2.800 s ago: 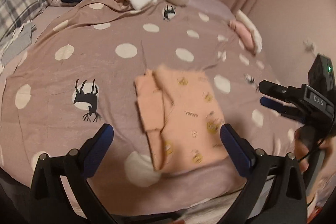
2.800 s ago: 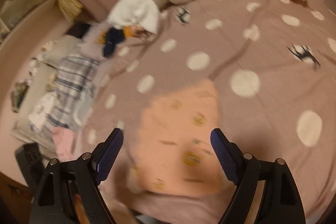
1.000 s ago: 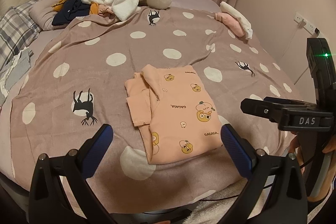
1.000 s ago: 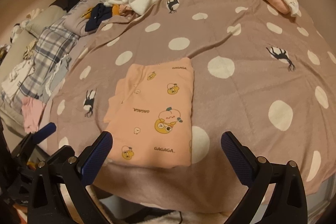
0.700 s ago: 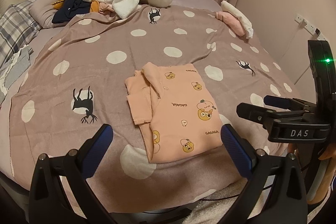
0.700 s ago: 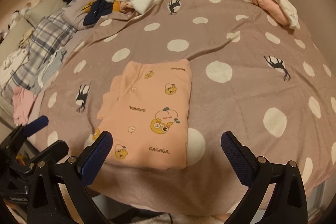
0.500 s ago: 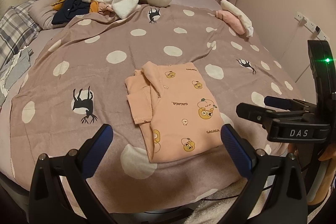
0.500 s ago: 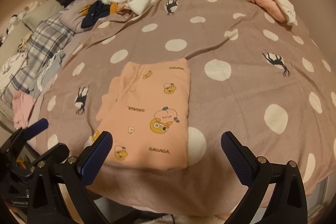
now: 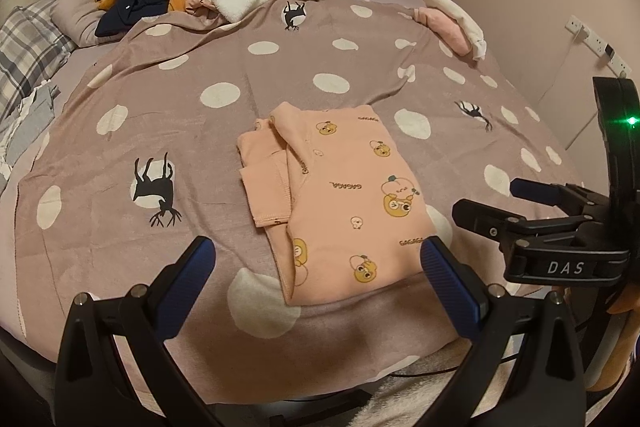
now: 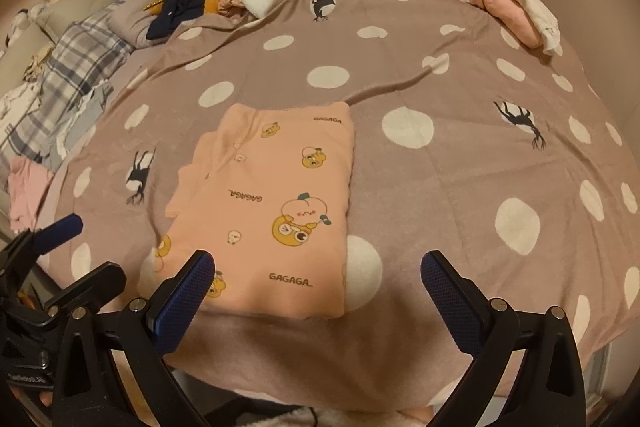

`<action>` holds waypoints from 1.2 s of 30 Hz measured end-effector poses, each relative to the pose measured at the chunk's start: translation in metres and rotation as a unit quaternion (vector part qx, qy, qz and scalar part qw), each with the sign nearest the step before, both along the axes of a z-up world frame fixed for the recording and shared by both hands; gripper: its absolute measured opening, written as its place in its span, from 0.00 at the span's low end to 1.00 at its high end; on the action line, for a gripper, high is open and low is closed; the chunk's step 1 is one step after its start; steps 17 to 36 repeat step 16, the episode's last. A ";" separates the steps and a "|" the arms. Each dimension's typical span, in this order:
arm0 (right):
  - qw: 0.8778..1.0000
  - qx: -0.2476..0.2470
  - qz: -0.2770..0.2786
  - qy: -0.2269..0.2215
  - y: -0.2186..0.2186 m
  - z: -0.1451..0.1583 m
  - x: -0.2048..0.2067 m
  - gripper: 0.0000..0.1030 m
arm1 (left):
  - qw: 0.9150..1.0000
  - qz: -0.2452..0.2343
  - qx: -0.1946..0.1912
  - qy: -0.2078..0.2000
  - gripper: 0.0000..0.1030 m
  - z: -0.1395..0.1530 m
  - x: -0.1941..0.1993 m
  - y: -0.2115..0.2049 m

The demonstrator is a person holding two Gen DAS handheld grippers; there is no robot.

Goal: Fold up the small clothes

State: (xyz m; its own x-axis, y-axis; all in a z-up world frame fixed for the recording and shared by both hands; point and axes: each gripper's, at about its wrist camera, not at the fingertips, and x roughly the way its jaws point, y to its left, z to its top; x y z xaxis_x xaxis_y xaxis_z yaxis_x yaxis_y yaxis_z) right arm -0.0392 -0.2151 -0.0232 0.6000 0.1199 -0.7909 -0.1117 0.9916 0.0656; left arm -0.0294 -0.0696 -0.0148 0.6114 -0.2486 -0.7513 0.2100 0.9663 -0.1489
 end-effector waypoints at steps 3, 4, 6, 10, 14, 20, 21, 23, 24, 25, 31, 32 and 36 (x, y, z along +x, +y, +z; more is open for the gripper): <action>1.000 -0.002 -0.001 0.004 0.001 -0.003 0.002 0.99 | 1.000 0.003 -0.004 0.003 0.99 -0.002 0.001 0.002; 1.000 -0.002 -0.001 0.005 0.002 -0.004 0.002 0.99 | 1.000 0.004 -0.006 0.004 0.99 -0.003 0.002 0.003; 1.000 -0.004 0.000 0.006 0.003 -0.005 0.003 0.99 | 1.000 0.005 -0.007 0.005 0.99 -0.004 0.003 0.004; 1.000 -0.008 0.001 0.009 0.004 -0.009 0.003 0.99 | 1.000 0.009 -0.006 0.006 0.99 -0.007 0.006 0.005; 1.000 -0.015 -0.001 0.005 0.005 -0.012 0.006 0.99 | 1.000 0.017 -0.008 0.000 0.99 -0.012 0.008 0.008; 1.000 -0.019 -0.003 0.003 0.005 -0.014 0.008 0.99 | 1.000 0.022 -0.003 0.003 0.99 -0.017 0.012 0.010; 1.000 -0.019 -0.003 0.003 0.005 -0.014 0.008 0.99 | 1.000 0.022 -0.003 0.003 0.99 -0.017 0.012 0.010; 1.000 -0.019 -0.003 0.003 0.005 -0.014 0.008 0.99 | 1.000 0.022 -0.003 0.003 0.99 -0.017 0.012 0.010; 1.000 -0.019 -0.003 0.003 0.005 -0.014 0.008 0.99 | 1.000 0.022 -0.003 0.003 0.99 -0.017 0.012 0.010; 1.000 -0.019 -0.003 0.003 0.005 -0.014 0.008 0.99 | 1.000 0.022 -0.003 0.003 0.99 -0.017 0.012 0.010; 1.000 -0.019 -0.003 0.003 0.005 -0.014 0.008 0.99 | 1.000 0.022 -0.003 0.003 0.99 -0.017 0.012 0.010; 1.000 -0.019 -0.003 0.003 0.005 -0.014 0.008 0.99 | 1.000 0.022 -0.003 0.003 0.99 -0.017 0.012 0.010; 1.000 -0.019 -0.003 0.003 0.005 -0.014 0.008 0.99 | 1.000 0.022 -0.003 0.003 0.99 -0.017 0.012 0.010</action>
